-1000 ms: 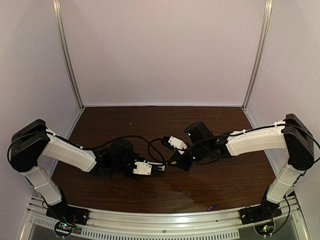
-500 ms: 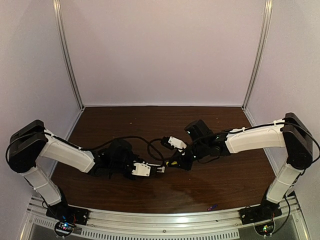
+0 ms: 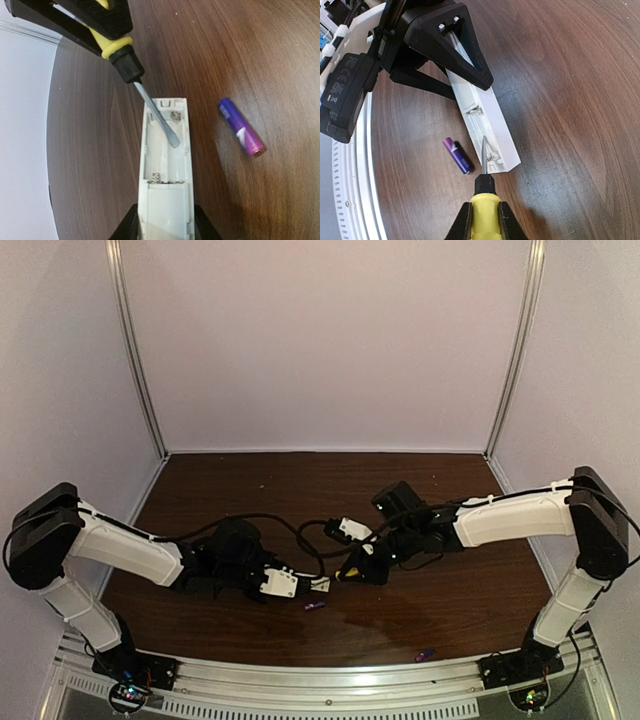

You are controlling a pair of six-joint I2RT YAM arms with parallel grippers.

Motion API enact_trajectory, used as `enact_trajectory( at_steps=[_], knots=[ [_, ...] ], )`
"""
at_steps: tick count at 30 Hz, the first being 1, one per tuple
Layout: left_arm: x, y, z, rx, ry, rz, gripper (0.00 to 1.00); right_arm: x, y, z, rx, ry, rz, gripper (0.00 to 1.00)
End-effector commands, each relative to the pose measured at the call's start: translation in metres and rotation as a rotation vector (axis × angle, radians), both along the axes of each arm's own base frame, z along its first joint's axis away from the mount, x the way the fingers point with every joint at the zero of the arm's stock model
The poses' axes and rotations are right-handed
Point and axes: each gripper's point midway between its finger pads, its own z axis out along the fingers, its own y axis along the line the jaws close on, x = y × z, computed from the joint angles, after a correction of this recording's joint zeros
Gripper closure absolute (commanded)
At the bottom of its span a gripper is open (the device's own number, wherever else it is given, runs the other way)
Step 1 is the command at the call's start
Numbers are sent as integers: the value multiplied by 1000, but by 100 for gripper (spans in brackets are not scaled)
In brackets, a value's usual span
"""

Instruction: Unload the batteries from the remote control

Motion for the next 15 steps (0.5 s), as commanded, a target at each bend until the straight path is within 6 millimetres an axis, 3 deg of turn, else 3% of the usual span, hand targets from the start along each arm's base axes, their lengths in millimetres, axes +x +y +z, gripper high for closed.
enact_trajectory(
  at_steps=[1,15],
  knots=[
    [-1,-16,33,-112,-41,-33,100,-11,-13,-6,-26,47,-8,100],
    [-2,-15,34,-107,-40,-24,100,-4,-10,8,9,21,-46,100]
  ],
)
